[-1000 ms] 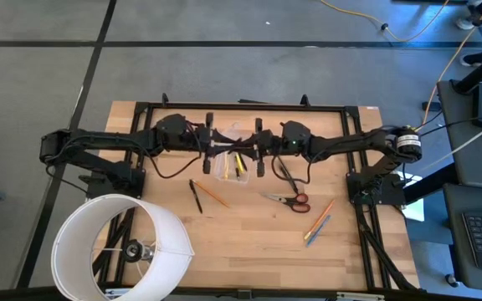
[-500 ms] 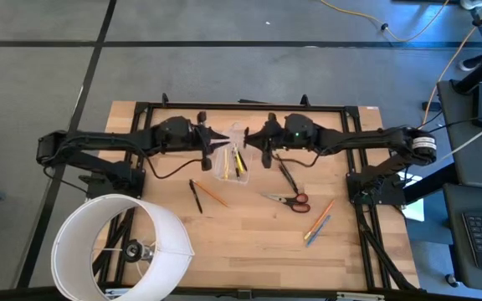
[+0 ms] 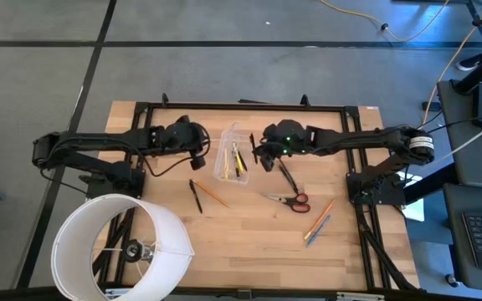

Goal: Pick & place school supplies into a supply box
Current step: Put the top black pen into the transparent supply box

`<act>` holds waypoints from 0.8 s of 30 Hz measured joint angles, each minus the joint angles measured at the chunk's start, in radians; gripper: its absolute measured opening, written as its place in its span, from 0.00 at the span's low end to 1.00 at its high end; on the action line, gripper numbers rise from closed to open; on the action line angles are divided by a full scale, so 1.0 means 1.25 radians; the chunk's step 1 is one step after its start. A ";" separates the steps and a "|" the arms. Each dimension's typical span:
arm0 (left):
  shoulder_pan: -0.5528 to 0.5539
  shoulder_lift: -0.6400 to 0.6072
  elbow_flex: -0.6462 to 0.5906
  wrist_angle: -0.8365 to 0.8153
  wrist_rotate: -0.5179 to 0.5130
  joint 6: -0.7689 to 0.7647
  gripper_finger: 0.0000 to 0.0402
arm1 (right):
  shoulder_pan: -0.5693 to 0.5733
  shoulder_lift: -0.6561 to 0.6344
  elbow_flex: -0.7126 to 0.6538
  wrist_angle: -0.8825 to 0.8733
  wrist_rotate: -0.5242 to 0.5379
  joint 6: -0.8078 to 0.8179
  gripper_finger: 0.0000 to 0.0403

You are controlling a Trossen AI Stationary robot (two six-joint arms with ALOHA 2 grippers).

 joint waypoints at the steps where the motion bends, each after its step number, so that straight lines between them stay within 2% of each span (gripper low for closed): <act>1: 0.000 0.000 0.000 0.000 0.001 -0.008 0.14 | 0.000 0.013 0.000 0.002 0.000 0.009 0.11; 5: 0.000 0.000 0.000 0.001 0.004 -0.018 0.13 | 0.000 0.062 0.000 0.013 -0.020 0.055 0.11; 12: 0.000 0.000 0.000 -0.002 0.021 -0.019 0.13 | -0.019 0.122 0.001 0.142 -0.147 0.154 0.11; 19: 0.000 0.000 0.000 -0.002 0.075 -0.018 0.13 | -0.037 0.173 0.001 0.163 -0.152 0.246 0.11; 24: 0.000 0.001 0.000 -0.002 0.083 -0.016 0.13 | -0.042 0.224 0.000 0.233 -0.169 0.316 0.11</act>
